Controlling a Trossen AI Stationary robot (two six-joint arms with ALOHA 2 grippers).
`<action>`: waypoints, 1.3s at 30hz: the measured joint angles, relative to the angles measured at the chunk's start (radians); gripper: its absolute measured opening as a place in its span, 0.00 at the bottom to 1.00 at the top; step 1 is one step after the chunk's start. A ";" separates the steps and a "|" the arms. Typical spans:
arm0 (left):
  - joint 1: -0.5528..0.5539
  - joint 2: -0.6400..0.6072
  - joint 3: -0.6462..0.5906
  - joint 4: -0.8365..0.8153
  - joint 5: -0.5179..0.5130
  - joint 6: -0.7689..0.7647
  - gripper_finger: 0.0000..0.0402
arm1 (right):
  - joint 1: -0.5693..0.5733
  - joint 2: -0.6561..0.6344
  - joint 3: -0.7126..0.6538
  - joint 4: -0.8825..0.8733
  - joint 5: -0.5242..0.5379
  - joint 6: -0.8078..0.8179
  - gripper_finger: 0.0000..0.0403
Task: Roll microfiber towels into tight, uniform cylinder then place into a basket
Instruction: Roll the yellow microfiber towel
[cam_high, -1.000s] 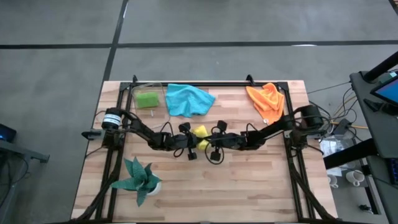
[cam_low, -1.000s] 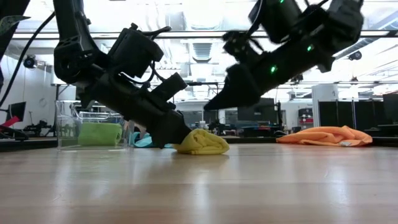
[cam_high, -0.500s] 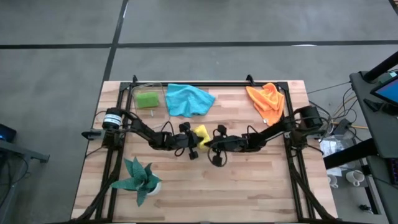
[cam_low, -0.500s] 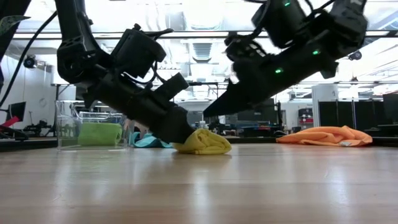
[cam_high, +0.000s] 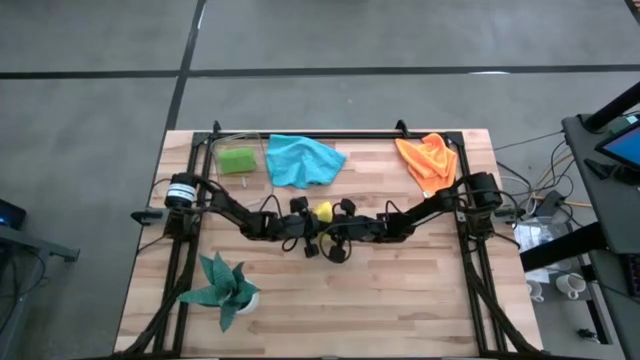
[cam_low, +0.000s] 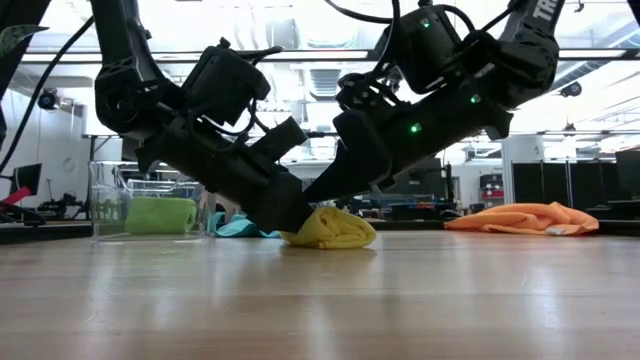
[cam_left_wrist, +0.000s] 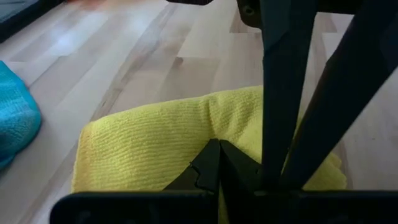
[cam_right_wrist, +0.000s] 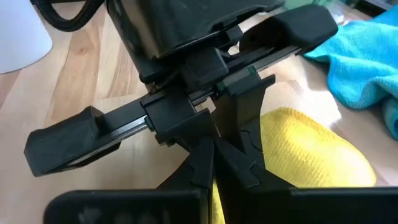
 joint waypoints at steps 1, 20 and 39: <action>0.000 -0.001 0.001 -0.004 -0.005 0.000 0.00 | 0.000 0.000 0.000 -0.004 -0.004 0.008 0.02; 0.000 -0.020 0.003 -0.013 -0.013 -0.012 0.00 | 0.002 0.006 -0.005 -0.121 -0.053 0.040 0.02; 0.035 -0.218 0.010 -0.165 -0.141 0.153 0.00 | -0.001 0.005 -0.003 -0.163 -0.106 0.032 0.02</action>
